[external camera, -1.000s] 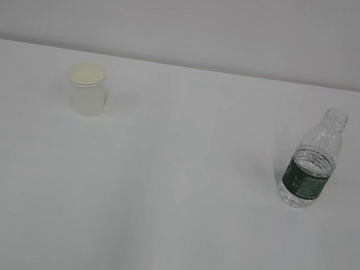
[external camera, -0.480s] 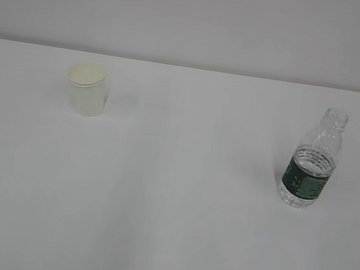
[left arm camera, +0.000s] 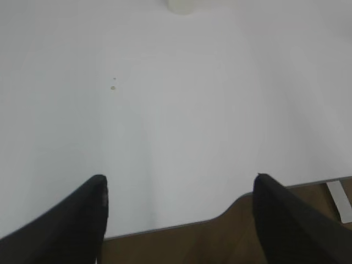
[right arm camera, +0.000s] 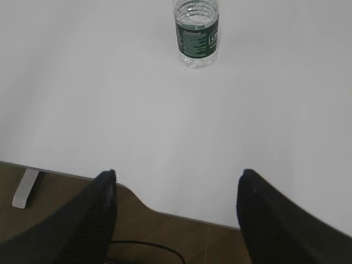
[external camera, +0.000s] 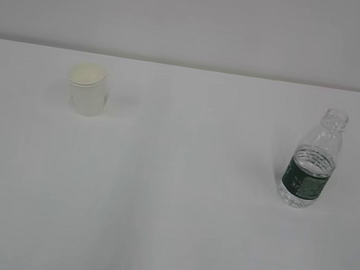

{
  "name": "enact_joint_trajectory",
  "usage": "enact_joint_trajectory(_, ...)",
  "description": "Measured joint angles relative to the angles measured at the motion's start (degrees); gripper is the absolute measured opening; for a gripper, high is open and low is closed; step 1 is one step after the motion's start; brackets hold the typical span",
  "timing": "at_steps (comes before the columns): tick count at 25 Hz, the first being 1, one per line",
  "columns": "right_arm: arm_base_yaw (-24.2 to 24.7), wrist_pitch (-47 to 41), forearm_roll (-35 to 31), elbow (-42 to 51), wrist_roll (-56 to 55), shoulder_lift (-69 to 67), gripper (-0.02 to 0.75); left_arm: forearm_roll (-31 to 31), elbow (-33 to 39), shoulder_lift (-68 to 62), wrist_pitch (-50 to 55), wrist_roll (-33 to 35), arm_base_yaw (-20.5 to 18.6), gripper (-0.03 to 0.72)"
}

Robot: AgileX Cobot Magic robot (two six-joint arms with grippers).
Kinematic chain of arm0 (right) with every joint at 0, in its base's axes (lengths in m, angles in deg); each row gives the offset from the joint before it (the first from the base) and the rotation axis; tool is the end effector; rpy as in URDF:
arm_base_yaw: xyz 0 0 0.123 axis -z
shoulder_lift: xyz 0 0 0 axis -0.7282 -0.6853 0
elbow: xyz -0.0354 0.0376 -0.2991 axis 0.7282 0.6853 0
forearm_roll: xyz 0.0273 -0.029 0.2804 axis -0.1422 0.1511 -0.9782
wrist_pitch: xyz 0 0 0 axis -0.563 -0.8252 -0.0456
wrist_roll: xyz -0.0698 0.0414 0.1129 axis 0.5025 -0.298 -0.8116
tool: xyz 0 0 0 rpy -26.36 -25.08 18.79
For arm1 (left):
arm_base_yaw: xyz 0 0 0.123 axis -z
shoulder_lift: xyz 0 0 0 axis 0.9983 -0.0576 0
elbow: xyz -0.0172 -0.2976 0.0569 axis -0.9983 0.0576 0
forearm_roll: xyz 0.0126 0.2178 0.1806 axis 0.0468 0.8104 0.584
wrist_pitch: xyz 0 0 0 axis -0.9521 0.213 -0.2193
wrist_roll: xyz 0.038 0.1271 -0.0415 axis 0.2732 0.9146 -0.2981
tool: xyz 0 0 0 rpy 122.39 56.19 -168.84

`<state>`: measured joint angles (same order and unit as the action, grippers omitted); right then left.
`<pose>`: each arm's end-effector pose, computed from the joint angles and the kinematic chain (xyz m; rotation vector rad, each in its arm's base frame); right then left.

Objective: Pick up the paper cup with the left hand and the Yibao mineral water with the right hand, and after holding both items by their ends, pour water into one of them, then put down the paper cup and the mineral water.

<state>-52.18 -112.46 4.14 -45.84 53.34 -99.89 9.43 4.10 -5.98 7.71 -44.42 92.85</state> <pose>0.0666 0.0252 0.2674 -0.2136 2.2734 0.1885 0.0652 -0.0205 0.2680 0.0844 2.2103 -0.2103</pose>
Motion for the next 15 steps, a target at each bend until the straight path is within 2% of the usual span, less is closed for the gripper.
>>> enact_joint_trajectory(15, 0.0, 1.11, -0.26, 0.0, 0.08, -0.45, 0.517, -1.96, -1.3, -7.15, -0.11, 0.0, 0.0, 0.593)
